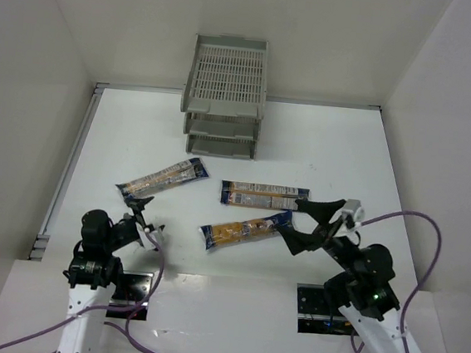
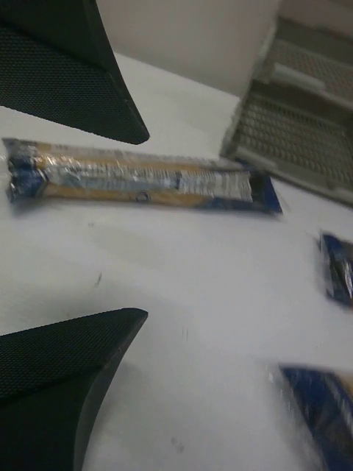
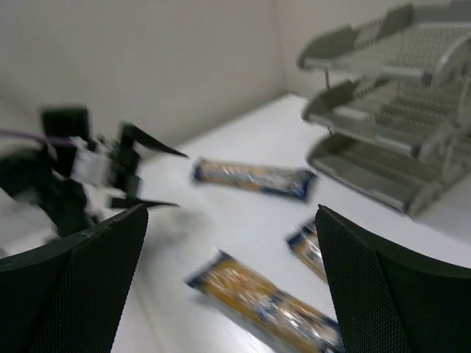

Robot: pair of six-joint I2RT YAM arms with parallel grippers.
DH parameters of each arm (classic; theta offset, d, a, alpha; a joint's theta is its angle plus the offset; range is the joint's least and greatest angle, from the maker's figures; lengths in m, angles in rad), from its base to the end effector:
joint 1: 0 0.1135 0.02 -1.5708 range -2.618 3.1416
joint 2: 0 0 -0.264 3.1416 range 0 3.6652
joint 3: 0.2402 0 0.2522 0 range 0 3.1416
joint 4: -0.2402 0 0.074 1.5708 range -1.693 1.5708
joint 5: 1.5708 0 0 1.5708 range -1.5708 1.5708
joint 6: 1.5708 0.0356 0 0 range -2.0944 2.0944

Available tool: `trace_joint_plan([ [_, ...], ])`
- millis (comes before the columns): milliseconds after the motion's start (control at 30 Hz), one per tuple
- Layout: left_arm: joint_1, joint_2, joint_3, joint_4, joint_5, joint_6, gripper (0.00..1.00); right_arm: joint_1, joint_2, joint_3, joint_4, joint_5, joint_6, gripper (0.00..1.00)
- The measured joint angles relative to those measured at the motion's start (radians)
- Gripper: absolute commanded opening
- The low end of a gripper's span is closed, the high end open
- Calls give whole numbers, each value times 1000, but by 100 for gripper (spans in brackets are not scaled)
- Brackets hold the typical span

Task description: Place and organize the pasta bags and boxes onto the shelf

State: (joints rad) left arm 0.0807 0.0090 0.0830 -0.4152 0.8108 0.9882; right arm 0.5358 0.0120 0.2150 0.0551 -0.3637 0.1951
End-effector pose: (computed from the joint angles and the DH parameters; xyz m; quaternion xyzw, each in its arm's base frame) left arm 0.0905 -0.0186 0.1609 0.5335 0.5750 -0.0073 0.6202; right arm 0.0688 0.0556 0.2522 -0.2429 0.5672 0.3815 0.6883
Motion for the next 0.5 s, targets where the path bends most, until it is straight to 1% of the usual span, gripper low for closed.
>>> trace_joint_plan([
  [67,-1,0,12,80,-76,-63,100,0,16,107,-31,19,137,100],
  [133,-3,2,43,184,-232,-175,100,0,48,182,-29,6,240,100],
  [200,-2,52,124,228,-380,-249,100,0,92,212,-18,-21,329,100],
  [233,-3,113,191,228,-458,-281,100,0,122,217,-15,-28,368,100],
  [300,-5,291,346,240,-617,-354,100,0,187,217,-19,-23,437,100],
  [367,-3,515,535,196,-747,-432,100,0,253,214,-10,3,508,100],
  [433,4,755,755,131,-803,-523,100,0,295,174,49,20,564,100],
  [500,9,930,900,94,-811,-606,100,4,333,129,95,30,602,100],
])
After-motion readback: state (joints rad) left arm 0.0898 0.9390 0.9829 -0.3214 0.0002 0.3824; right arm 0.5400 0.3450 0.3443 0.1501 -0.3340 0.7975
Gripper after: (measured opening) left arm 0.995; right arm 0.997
